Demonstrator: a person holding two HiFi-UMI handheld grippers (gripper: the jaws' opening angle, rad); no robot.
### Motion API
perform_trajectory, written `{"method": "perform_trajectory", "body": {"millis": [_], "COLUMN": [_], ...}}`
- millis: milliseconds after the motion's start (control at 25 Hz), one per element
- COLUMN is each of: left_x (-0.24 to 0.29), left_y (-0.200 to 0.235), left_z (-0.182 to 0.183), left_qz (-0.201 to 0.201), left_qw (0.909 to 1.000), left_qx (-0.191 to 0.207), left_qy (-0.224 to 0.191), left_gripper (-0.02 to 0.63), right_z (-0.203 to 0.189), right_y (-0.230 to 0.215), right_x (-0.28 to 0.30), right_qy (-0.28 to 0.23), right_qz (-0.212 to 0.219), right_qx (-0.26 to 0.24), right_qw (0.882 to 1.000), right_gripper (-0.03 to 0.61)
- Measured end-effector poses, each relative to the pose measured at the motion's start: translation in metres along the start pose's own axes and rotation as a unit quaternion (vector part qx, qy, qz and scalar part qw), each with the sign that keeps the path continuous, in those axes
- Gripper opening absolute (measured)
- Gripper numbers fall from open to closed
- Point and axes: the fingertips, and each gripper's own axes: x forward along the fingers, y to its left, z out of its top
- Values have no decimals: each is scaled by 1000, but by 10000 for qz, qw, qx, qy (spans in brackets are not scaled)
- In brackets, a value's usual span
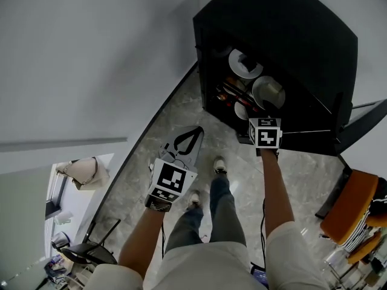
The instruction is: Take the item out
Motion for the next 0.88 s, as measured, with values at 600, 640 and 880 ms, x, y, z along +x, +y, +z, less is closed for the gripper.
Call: {"method": "perform_trajectory", "body": {"millis": [600, 640, 880], "left_x": [14, 15, 19], "left_y": [-17, -19, -24], "left_z": [-33, -35, -40], "left_qz": [-149, -167, -237], "left_qw": [9993, 9992, 9990], "left_qx": [-214, -218, -235], "left_qy": [264, 279, 312], "left_gripper": [5, 5, 5], "right_z": [-26, -27, -31], "right_y": [-15, -16, -12], "right_x": [51, 53, 58], "right_qy": [753, 795, 1036], "right_qz": [-226, -243, -254], "right_qx": [-206, -291, -436], "right_qw": [9967, 9961, 9933], "right_gripper": [268, 270, 281]}}
